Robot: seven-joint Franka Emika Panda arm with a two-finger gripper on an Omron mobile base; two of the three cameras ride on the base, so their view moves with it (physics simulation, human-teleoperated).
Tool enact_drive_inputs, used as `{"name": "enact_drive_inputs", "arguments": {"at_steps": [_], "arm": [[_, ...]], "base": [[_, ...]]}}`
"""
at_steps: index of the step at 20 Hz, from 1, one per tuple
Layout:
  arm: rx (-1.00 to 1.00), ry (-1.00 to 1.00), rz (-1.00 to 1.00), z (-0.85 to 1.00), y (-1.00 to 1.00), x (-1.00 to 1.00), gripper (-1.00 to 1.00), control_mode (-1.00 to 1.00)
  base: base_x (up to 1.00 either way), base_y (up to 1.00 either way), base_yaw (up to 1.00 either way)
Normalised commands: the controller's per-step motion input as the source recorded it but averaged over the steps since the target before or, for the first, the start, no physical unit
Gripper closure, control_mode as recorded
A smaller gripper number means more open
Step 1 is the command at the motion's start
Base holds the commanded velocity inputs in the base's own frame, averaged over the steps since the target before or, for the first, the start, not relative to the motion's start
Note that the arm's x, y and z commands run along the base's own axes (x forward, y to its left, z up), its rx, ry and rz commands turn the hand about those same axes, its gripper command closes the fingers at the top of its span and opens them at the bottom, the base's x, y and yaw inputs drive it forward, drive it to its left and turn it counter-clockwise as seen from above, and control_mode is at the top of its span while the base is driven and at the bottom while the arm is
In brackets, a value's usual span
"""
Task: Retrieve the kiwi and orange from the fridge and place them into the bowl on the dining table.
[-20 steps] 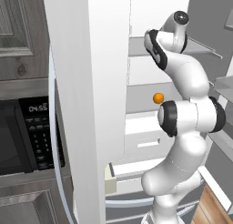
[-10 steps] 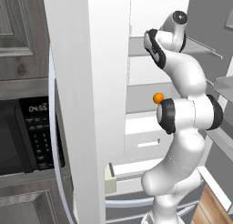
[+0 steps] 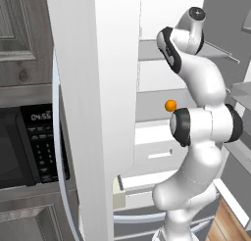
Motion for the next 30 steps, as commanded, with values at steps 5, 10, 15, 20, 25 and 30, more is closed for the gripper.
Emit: {"name": "enact_drive_inputs", "arguments": {"at_steps": [5,10,15,20,25,30], "arm": [[-0.01,0.00,0.08,-0.26,0.17,-1.00,1.00,-1.00],[-0.03,0.00,0.07,-0.18,0.38,-1.00,1.00,-1.00],[0.00,0.00,0.08,-0.06,0.20,-0.84,1.00,-1.00],[0.00,0.00,0.07,-0.16,0.00,-0.77,1.00,-1.00],[0.00,0.00,0.07,-0.19,0.00,-0.72,1.00,-1.00],[0.00,0.00,0.01,-0.04,0.00,-0.13,1.00,1.00]], "base": [[0.00,0.00,0.00],[0.00,0.00,0.00],[0.00,0.00,0.00],[0.00,0.00,0.00],[0.00,0.00,0.00],[-0.59,0.00,0.05]]}}
